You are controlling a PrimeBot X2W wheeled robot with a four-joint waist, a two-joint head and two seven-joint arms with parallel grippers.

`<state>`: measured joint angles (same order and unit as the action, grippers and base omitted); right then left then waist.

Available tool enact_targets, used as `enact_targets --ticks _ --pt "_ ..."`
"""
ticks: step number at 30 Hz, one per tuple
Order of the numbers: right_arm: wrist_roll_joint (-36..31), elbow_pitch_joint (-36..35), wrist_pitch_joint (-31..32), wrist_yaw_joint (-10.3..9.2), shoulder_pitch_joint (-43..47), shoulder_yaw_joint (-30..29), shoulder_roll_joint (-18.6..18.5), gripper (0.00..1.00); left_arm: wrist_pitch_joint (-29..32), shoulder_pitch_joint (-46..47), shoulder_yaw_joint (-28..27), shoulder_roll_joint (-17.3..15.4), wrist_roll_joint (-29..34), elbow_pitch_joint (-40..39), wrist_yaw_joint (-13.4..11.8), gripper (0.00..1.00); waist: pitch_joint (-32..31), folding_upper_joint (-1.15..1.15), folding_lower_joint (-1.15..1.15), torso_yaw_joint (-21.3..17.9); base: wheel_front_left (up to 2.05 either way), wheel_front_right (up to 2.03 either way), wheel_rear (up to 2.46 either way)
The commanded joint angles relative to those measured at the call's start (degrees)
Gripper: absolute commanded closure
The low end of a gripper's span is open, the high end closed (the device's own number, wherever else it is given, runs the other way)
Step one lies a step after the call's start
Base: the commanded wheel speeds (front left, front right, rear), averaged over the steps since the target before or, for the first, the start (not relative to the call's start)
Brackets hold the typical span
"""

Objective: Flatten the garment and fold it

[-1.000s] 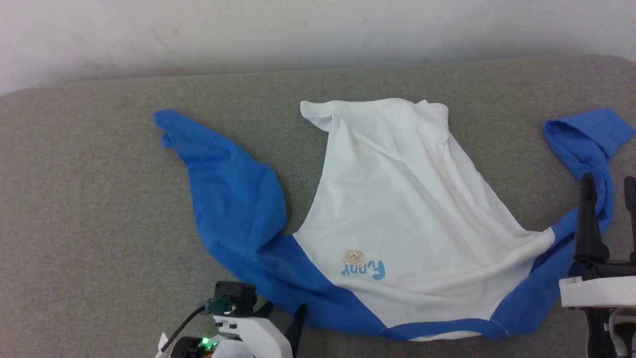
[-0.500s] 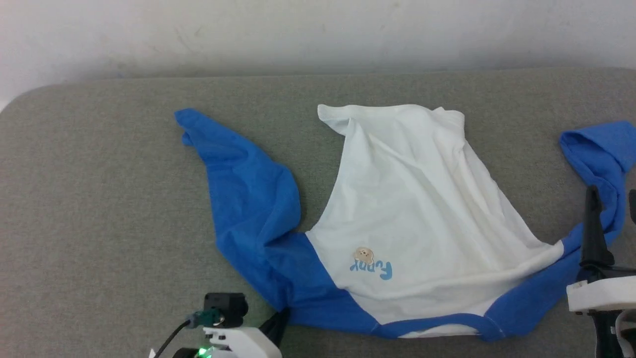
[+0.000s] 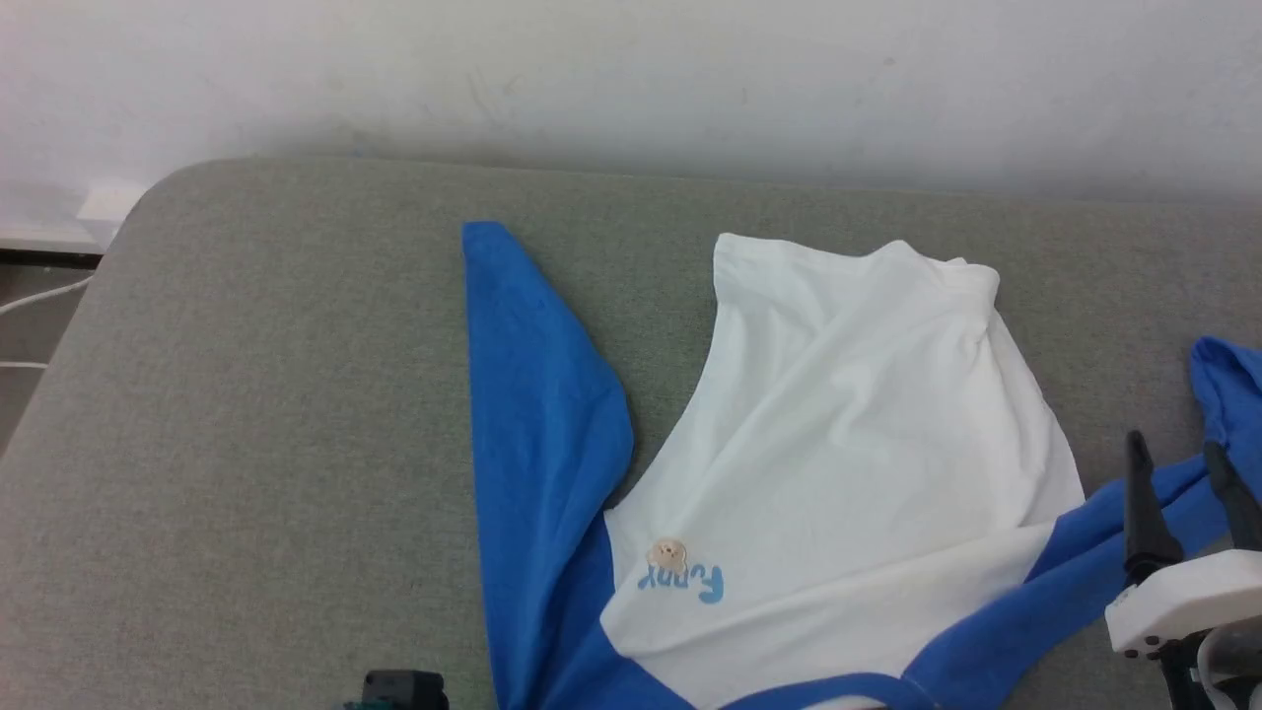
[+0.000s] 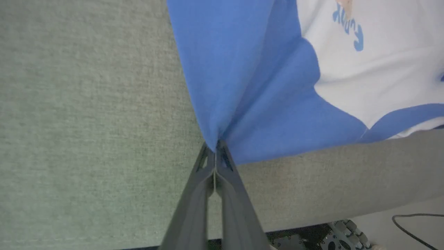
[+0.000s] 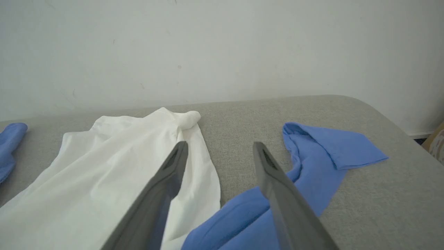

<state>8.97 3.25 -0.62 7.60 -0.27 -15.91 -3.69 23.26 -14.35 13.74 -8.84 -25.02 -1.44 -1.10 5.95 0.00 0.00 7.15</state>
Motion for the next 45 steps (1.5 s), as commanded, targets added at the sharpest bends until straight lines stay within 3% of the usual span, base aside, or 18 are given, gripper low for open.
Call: enact_targets --ticks 1,5,6,7,14,21,26,35,36,37,38,45 --pt "-0.3 0.3 0.3 -0.11 0.1 -0.1 0.1 0.00 0.4 -0.6 0.1 -0.4 0.2 0.2 -0.2 1.00 0.2 0.00 0.00 0.4 0.00 0.00 0.00" --pt "-1.3 1.0 2.5 -0.11 -1.3 0.2 0.0 0.00 1.5 0.1 1.8 0.1 0.7 0.3 0.0 1.00 0.9 0.00 0.00 1.2 0.00 0.00 0.00" --pt "-1.6 1.0 3.2 -0.11 -1.8 0.6 -0.5 0.00 0.7 0.7 1.9 0.3 1.0 0.0 0.0 0.43 1.1 0.00 0.00 1.4 0.00 0.00 0.00" --pt "-1.7 0.9 3.9 -0.11 -2.4 1.2 -1.1 0.00 -0.3 1.6 1.9 0.6 1.4 -0.3 -0.1 0.00 1.4 0.00 0.00 1.6 0.00 0.00 0.00" --pt "0.2 3.2 14.8 -0.11 -10.3 7.1 -9.7 0.00 -16.3 10.3 0.5 3.0 3.1 -4.2 1.7 0.00 4.4 0.00 0.00 3.9 0.00 0.00 0.00" --pt "5.9 13.4 30.5 -0.11 -23.0 13.9 -19.5 0.00 -30.1 17.6 1.8 3.4 8.5 -1.5 2.9 0.00 9.3 0.00 0.00 8.1 0.00 0.00 0.00" --pt "9.0 21.7 36.0 -0.11 -30.4 18.4 -25.1 0.00 -34.4 19.7 3.1 4.5 8.0 2.1 3.0 0.00 12.2 0.00 0.00 11.6 0.00 0.00 0.00" --pt "12.1 30.9 39.0 -0.11 -32.7 27.0 -29.3 0.00 -36.7 20.7 4.6 5.3 7.0 6.1 2.7 0.00 13.5 0.00 0.00 14.8 0.00 0.00 0.00" --pt "12.6 31.4 38.8 -0.11 -32.6 27.7 -29.5 0.51 -36.8 20.8 4.7 5.3 6.9 6.3 2.6 0.00 13.5 0.00 0.00 14.8 0.00 0.00 0.00" --pt "13.0 31.9 38.4 -0.11 -32.5 28.3 -29.7 0.84 -36.9 20.8 4.7 5.3 6.9 6.4 2.5 0.00 13.4 0.00 0.00 14.8 0.00 0.00 0.00" --pt "13.4 32.3 37.9 -0.11 -32.5 28.8 -30.0 1.00 -37.0 20.9 4.7 5.3 6.8 6.6 2.5 0.00 13.4 0.00 0.00 14.6 0.00 0.00 0.00" --pt "9.9 35.9 29.6 -0.11 -37.1 27.2 -32.8 1.00 -37.3 21.5 5.3 5.3 7.0 7.4 2.5 0.00 13.0 0.00 0.00 12.8 0.00 0.00 0.00"
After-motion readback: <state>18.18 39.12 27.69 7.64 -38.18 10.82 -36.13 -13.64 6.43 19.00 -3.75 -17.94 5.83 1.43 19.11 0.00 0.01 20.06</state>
